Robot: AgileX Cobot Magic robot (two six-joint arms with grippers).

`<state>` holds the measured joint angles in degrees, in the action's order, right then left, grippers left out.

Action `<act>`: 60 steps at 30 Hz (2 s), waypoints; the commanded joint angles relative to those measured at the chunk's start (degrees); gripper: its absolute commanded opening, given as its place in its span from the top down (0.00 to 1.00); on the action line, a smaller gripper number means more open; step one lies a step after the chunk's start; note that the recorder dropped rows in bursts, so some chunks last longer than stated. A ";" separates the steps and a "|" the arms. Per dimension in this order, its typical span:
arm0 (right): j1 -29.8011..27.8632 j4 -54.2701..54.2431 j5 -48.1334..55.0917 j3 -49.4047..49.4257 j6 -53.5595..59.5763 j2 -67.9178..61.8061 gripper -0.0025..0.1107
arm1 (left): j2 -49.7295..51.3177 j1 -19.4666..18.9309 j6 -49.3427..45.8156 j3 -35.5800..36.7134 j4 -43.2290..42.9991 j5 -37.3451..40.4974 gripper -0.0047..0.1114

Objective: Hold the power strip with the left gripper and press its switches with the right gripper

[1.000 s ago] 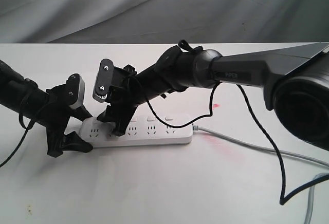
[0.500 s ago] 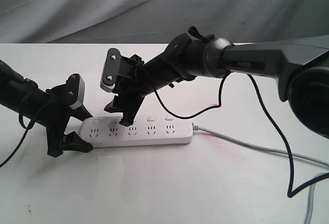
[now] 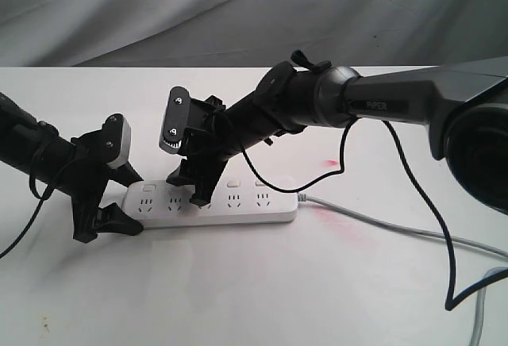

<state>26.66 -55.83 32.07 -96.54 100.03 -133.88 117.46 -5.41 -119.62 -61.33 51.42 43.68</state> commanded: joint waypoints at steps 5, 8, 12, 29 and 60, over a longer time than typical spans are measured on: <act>-0.47 1.02 -0.13 0.20 1.10 -1.35 0.53 | 0.03 0.33 -0.34 -0.29 0.43 0.13 0.36; -0.47 2.02 -0.01 0.20 1.68 -1.61 0.53 | 0.03 0.33 -0.34 -0.29 0.43 0.13 0.36; -0.53 2.88 0.11 0.20 1.68 -2.01 0.53 | 0.03 0.33 -0.34 -0.29 0.43 0.13 0.36; -0.82 6.82 2.29 0.73 1.70 -4.46 0.53 | 0.03 0.33 -0.34 -0.29 0.33 0.13 0.36; -3.48 7.25 4.13 2.42 -3.25 6.56 0.53 | 0.03 0.33 -0.34 -0.29 0.33 0.13 0.36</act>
<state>23.82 -49.85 34.85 -94.24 97.71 -127.81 117.46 -5.41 -119.62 -61.33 51.42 43.68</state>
